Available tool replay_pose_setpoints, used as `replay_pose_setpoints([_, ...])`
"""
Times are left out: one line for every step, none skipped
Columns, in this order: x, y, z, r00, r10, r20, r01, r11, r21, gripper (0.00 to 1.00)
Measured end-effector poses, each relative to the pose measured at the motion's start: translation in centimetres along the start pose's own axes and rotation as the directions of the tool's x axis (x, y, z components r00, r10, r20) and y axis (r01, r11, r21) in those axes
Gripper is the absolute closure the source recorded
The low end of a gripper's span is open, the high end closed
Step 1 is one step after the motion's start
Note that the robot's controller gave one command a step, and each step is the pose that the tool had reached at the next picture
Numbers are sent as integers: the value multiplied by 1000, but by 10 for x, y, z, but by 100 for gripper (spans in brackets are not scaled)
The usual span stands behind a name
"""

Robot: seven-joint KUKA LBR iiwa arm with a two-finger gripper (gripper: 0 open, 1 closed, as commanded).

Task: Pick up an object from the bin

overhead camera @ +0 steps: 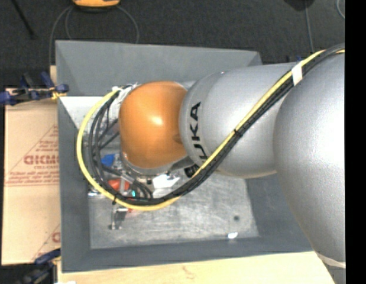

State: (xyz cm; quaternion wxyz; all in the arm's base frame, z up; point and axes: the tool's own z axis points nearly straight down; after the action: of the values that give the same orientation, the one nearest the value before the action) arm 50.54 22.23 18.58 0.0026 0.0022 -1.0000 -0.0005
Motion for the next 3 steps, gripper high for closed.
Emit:
replay_pose_setpoints([-33,-67,78,999,-33,13,33,999,1,0])
replay_pose_setpoints([-58,-1,111,998,59,16,-59,998,-7,0])
replay_pose_setpoints([-77,5,17,1000,17,18,-17,1000,-2,0])
